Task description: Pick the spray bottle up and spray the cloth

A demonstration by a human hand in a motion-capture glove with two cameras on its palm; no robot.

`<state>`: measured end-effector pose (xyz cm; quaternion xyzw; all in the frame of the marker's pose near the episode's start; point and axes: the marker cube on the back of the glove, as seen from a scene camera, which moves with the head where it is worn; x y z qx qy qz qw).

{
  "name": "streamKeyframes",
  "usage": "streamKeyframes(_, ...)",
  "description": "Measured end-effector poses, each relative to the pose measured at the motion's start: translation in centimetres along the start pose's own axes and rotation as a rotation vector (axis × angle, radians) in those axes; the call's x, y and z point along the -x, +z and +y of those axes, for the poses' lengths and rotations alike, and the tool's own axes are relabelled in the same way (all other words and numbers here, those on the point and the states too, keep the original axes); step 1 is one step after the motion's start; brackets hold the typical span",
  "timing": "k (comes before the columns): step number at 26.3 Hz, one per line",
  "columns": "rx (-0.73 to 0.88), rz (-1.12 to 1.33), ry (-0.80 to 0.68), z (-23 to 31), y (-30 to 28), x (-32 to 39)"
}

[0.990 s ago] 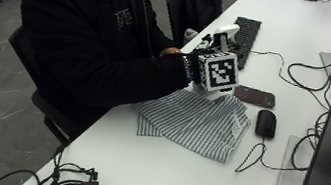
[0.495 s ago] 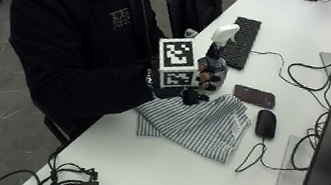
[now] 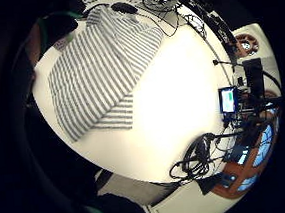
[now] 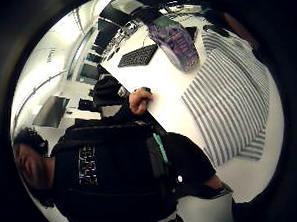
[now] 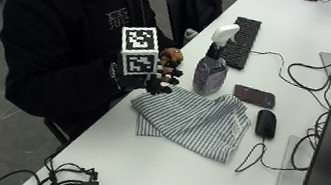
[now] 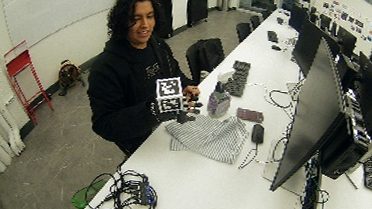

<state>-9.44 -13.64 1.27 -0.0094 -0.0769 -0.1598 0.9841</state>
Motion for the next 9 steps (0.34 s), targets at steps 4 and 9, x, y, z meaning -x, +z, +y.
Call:
streamKeyframes(4, -0.003, 0.017, 0.018, 0.71, 0.39, 0.05)
streamKeyframes(9, -0.020, 0.011, 0.037, 0.48, 0.16, -0.59)
